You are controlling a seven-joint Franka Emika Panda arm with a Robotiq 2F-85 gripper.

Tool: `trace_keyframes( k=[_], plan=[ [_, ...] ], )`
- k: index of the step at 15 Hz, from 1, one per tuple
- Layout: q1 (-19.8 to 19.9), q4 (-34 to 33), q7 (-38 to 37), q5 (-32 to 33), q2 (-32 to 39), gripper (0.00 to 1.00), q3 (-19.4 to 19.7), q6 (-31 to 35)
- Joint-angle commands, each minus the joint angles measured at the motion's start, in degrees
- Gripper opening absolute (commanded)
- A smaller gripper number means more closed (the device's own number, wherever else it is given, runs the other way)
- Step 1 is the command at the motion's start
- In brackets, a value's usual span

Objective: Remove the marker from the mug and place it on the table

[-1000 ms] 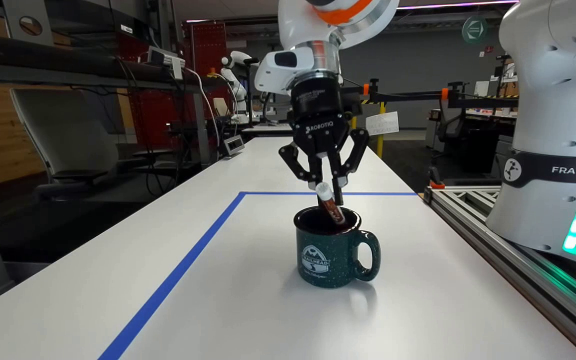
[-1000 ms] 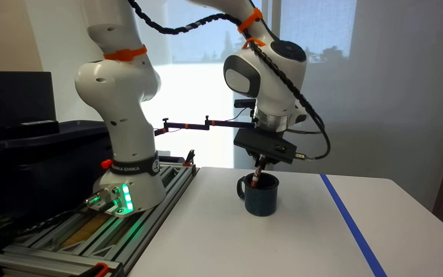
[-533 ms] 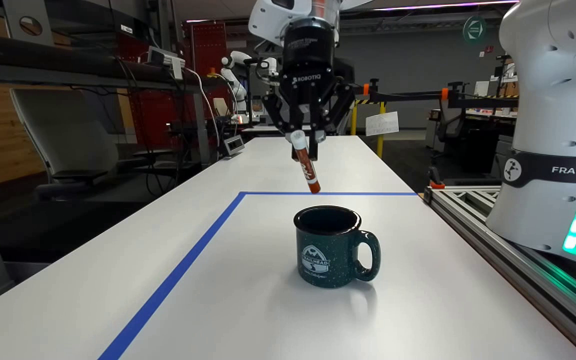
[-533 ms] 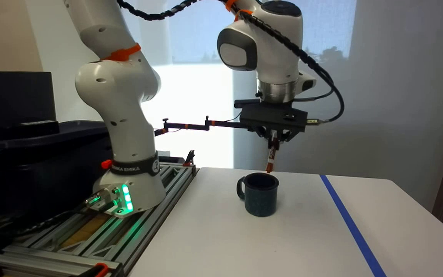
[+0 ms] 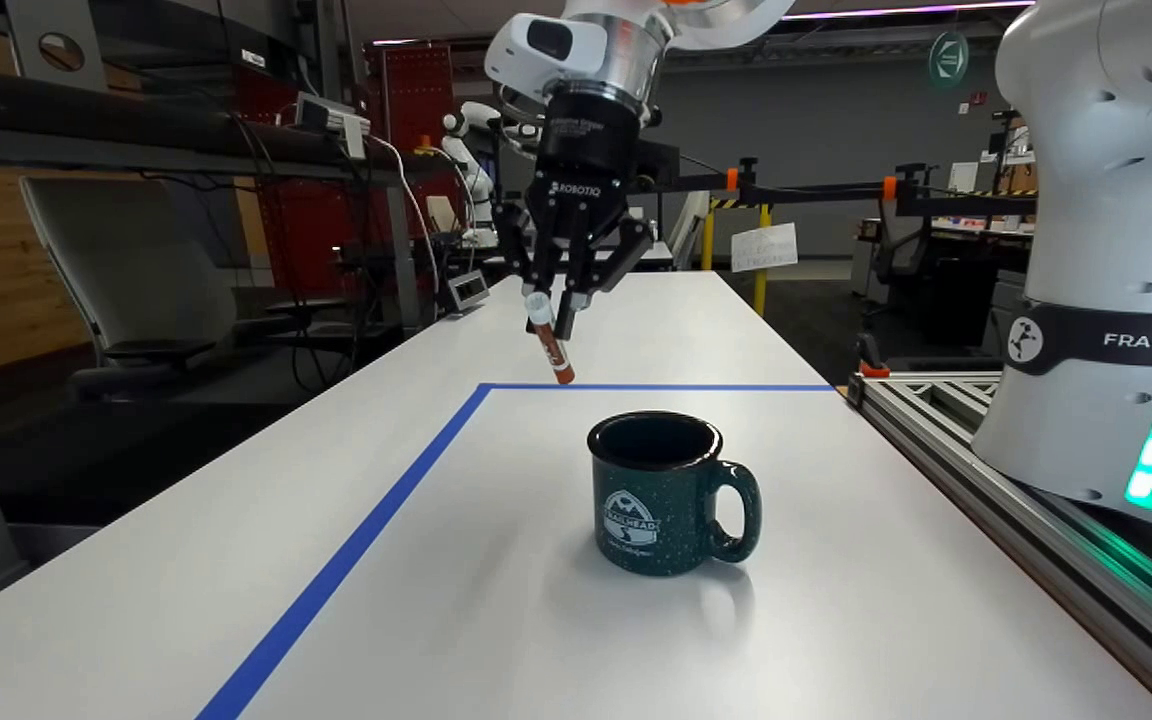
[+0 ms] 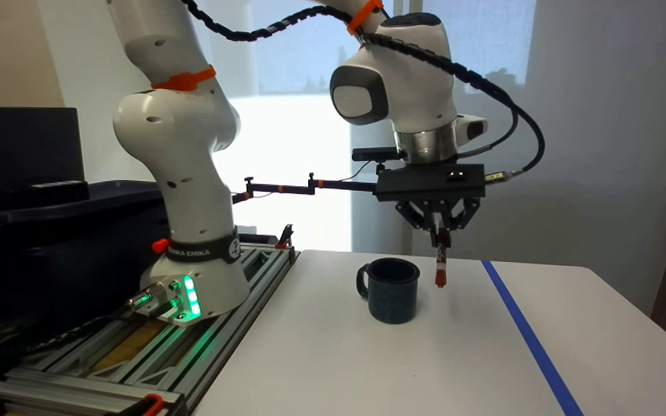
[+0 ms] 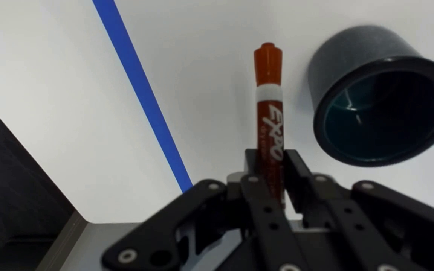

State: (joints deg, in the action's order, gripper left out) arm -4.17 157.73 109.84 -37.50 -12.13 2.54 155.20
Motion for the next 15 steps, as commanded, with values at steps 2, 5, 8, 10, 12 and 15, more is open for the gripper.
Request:
trace_keyframes(
  k=[2, 5, 8, 10, 12, 15],
  plan=[
    [-0.7, -0.4, 2.1, -2.1, 8.9, 0.05, -0.5, 10.4],
    [-0.5, -2.2, 0.3, -1.6, 14.7, 0.05, -0.6, 13.4],
    [-0.3, -4.8, -2.6, -0.3, 19.3, 0.05, -0.2, 12.9],
    [-0.1, -7.2, -3.8, -0.6, 21.6, 0.05, 0.0, 11.3],
    [0.6, -9.8, -3.7, -2.2, 23.9, 0.05, -0.3, 9.5],
    [1.7, -13.0, -3.6, -4.0, 27.0, 0.05, -0.8, 7.2]
  ],
)
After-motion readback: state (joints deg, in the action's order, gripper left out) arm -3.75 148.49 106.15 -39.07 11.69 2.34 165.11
